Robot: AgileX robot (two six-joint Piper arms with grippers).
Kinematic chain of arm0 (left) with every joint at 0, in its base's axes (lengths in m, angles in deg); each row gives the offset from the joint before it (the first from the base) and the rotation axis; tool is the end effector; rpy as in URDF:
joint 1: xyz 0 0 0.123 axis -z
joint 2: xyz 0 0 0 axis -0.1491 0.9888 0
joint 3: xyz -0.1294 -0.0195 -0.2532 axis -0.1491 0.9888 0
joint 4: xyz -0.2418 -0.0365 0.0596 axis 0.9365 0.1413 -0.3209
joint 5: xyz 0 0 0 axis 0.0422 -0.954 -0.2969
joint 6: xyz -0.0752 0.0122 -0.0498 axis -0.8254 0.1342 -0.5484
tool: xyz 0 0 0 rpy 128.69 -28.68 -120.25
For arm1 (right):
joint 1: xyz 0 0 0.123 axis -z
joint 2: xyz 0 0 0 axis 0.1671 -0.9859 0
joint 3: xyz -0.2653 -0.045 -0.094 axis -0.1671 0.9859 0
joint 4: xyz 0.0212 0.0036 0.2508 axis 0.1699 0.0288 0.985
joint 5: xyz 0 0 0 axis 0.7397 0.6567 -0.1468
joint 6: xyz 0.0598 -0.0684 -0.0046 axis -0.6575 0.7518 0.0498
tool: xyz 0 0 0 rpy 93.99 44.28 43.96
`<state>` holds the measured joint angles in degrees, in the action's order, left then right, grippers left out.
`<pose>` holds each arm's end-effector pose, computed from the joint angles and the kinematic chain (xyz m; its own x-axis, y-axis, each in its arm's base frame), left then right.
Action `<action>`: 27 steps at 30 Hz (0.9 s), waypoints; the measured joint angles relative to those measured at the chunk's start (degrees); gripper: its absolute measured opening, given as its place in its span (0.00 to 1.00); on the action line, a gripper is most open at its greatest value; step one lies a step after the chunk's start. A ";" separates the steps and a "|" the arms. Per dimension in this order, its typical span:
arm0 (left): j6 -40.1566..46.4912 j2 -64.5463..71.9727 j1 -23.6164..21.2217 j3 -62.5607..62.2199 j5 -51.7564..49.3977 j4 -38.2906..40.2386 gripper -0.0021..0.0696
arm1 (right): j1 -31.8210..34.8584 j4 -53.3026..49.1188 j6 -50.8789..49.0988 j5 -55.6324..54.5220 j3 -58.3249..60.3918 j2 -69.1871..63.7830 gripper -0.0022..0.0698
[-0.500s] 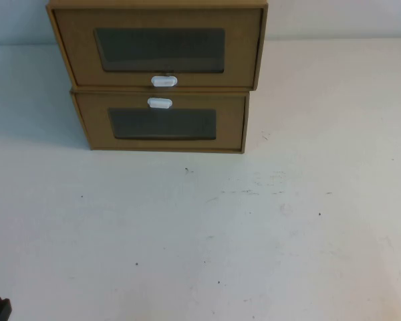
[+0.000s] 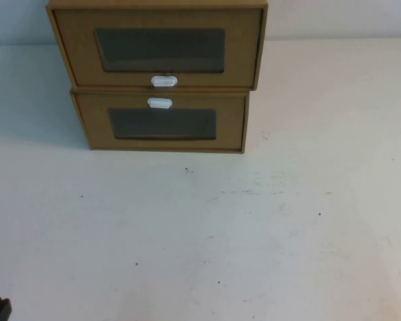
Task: Open the shoe box
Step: 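Pull the top drawer of the cardboard box fully open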
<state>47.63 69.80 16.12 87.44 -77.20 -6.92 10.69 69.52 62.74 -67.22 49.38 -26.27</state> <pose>0.0506 -0.0137 0.1697 -0.2969 0.0910 -0.9506 0.2176 0.9757 0.0255 0.0529 0.0051 0.1746 -0.2711 0.0363 -0.9619 -0.0376 0.9981 0.0482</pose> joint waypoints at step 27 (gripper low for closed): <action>-8.29 0.00 0.00 0.00 12.16 24.04 0.02 | 0.00 0.00 0.00 0.00 0.00 0.00 0.01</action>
<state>39.34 69.80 16.12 87.44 -65.03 17.12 10.69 69.52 62.74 -67.22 49.38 -26.27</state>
